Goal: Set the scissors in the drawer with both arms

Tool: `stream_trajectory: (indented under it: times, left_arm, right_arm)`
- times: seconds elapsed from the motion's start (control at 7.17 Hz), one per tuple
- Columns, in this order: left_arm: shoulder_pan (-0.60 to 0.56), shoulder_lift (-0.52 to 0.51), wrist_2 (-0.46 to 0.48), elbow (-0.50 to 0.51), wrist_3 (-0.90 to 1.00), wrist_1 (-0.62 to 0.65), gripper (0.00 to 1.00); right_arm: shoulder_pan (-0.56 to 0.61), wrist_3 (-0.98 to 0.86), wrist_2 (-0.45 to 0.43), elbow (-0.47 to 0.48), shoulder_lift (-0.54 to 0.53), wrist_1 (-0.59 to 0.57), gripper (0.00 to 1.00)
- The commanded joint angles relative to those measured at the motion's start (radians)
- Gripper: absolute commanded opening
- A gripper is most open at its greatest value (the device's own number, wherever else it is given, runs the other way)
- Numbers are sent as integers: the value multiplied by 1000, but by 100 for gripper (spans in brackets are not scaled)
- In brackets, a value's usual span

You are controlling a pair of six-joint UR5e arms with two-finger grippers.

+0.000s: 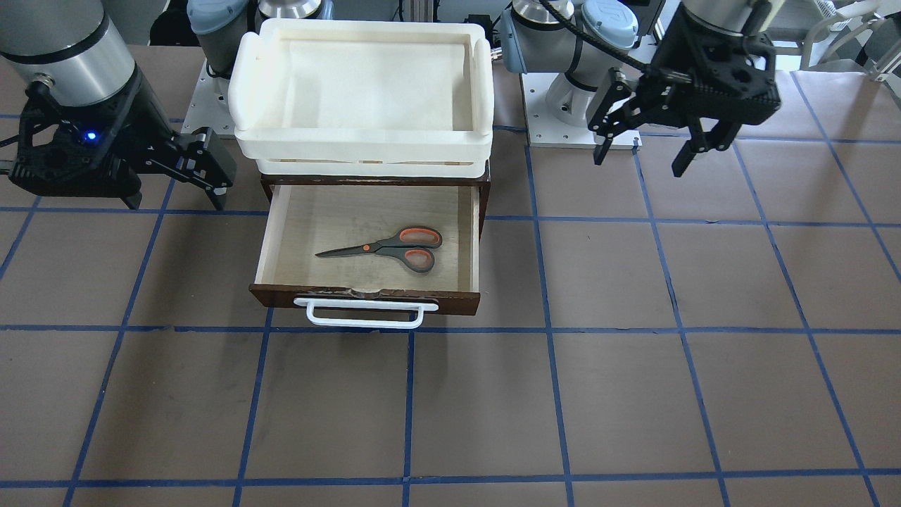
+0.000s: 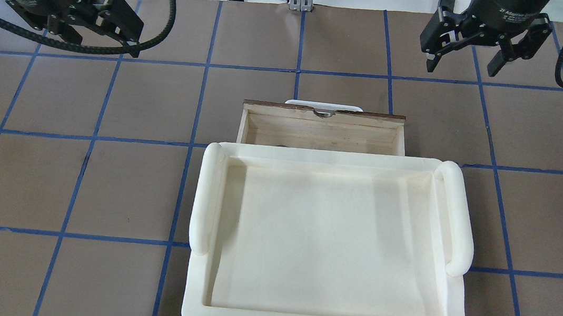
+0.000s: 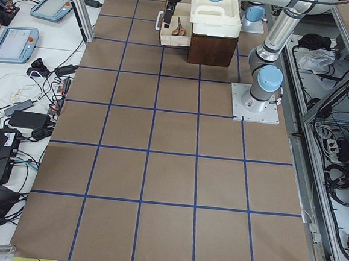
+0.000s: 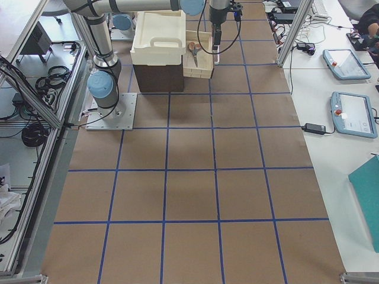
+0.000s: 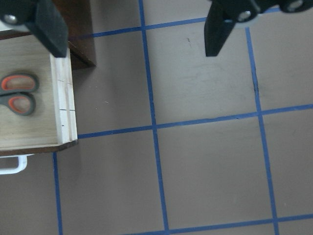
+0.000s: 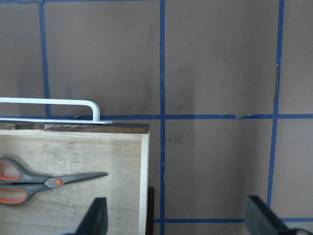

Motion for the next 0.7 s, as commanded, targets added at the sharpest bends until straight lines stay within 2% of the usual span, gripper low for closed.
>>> stream_trajectory:
  times: [0.0, 0.28, 0.56]
  left_arm:
    - [-58, 2, 20, -10, -92, -33, 100]
    - [-33, 15, 94, -10, -89, -39, 100]
    - [-31, 15, 87, -16, -96, -39, 100]
  right_arm:
    - [0, 0, 9, 0, -2, 0, 100]
    - [0, 0, 0, 0, -2, 0, 100]
    - [0, 0, 9, 2, -4, 0, 100]
